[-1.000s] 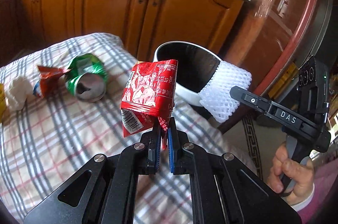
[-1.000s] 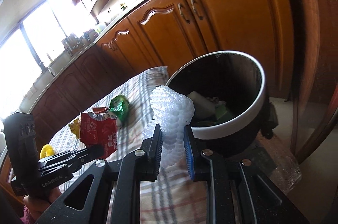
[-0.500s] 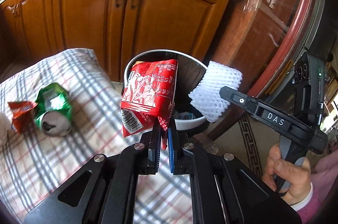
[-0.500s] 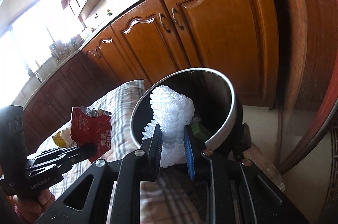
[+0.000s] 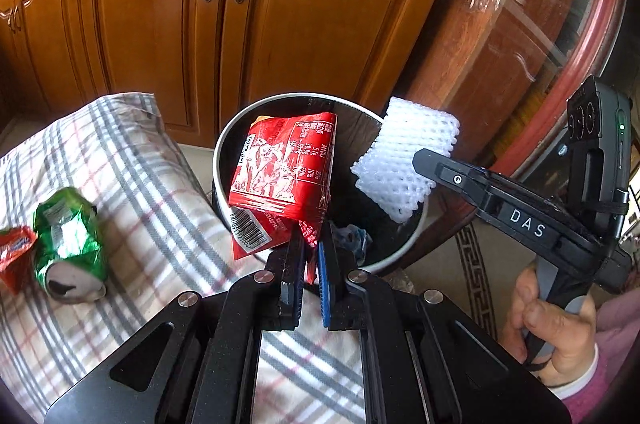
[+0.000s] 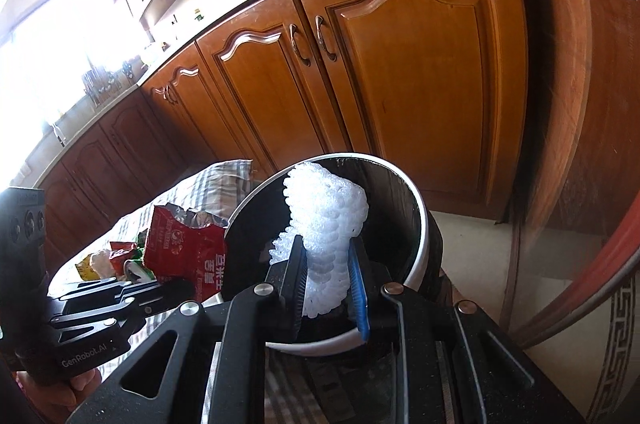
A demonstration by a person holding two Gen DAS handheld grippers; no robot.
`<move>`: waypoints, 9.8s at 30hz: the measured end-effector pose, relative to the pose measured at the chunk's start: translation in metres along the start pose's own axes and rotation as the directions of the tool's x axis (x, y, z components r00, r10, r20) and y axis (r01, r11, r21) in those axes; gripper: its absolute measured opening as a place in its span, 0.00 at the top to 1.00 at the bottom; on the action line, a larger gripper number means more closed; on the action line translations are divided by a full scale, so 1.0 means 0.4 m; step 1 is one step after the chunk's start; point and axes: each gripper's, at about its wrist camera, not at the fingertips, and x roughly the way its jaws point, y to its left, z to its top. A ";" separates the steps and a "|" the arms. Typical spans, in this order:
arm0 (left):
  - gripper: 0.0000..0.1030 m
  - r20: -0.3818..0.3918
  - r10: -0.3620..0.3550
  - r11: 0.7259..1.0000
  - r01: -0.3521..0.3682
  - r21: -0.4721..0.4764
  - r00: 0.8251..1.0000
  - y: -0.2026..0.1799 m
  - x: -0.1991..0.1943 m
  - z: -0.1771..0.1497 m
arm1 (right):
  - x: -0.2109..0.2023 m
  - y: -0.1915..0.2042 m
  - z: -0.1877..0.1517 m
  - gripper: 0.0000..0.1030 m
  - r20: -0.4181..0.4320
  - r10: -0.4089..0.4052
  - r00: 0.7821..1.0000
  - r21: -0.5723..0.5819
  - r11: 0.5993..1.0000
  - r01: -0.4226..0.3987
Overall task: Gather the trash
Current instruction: 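Carry the red snack bag in the left tool over the bin while the right tool carries the foam net, then open the left tool to drop the red bag into the bin while the right tool releases the net, then move both open tools back over the remaining trash on the table, then grasp the yellow snack wrapper with the left tool while the right tool grasps the crushed green can, then carry the yellow wrapper in the left tool over the bin while the right tool carries the green can, then open the left tool to drop the wrapper into the bin while the right tool releases the can, then move both open tools back over the last trash on the table, then grasp the crumpled white-red paper with the left tool while the right tool grasps the orange snack packet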
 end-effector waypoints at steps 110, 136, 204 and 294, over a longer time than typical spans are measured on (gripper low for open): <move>0.89 0.055 0.438 0.816 -0.372 -0.442 0.897 0.628 -0.364 -0.343 | 0.272 0.448 -0.094 0.74 -0.241 0.318 0.917 -0.027 0.942 -0.334; 0.89 0.097 0.122 0.971 -0.098 -0.219 0.988 0.215 -0.256 -0.280 | 0.015 0.206 -0.124 0.74 -0.078 0.245 0.966 0.064 0.968 -0.241; 0.61 -0.030 0.046 0.999 -0.046 0.005 0.998 -0.034 0.082 0.051 | 0.075 -0.078 0.029 0.62 -0.026 0.011 1.000 0.091 0.996 -0.008; 0.82 0.043 0.296 0.898 -0.263 -0.353 0.954 0.624 -0.250 -0.242 | 0.242 0.593 -0.159 1.00 -0.264 0.266 0.927 -0.374 0.858 -0.353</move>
